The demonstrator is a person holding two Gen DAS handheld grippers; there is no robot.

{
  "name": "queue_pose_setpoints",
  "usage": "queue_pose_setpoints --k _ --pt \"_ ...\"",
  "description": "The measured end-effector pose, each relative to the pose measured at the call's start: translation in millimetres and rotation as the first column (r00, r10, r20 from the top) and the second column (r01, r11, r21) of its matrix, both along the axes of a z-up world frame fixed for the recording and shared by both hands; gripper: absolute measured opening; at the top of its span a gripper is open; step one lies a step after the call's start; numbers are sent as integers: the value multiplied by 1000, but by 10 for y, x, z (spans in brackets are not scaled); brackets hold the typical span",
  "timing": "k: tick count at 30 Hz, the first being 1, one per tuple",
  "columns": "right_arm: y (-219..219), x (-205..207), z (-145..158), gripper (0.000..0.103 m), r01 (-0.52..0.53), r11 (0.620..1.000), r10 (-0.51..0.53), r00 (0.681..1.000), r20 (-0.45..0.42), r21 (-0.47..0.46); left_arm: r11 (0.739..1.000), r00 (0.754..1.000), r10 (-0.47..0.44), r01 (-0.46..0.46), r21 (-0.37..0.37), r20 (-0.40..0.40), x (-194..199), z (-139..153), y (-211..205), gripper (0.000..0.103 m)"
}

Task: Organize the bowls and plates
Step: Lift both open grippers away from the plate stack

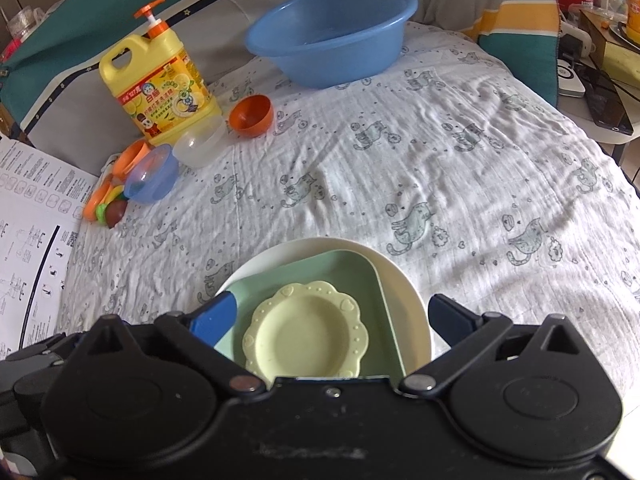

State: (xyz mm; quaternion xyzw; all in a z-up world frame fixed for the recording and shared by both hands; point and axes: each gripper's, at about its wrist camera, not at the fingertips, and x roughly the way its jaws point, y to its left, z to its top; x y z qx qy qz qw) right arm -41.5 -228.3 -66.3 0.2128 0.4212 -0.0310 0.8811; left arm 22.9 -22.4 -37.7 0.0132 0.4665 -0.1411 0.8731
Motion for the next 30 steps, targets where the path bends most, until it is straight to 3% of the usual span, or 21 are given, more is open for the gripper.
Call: queue_pose_setpoints --k 17,22,30 --pt "580 537 210 103 -101 994 101 995 2 -35 992 992 125 -125 -17 34 327 8 670 103" --pt "808 801 258 103 -111 992 112 994 13 -52 981 979 193 -194 2 60 610 41 1003 103" --pt "994 1248 220 103 -91 996 91 996 -5 -5 949 947 314 -314 -16 74 1251 102 1445 103"
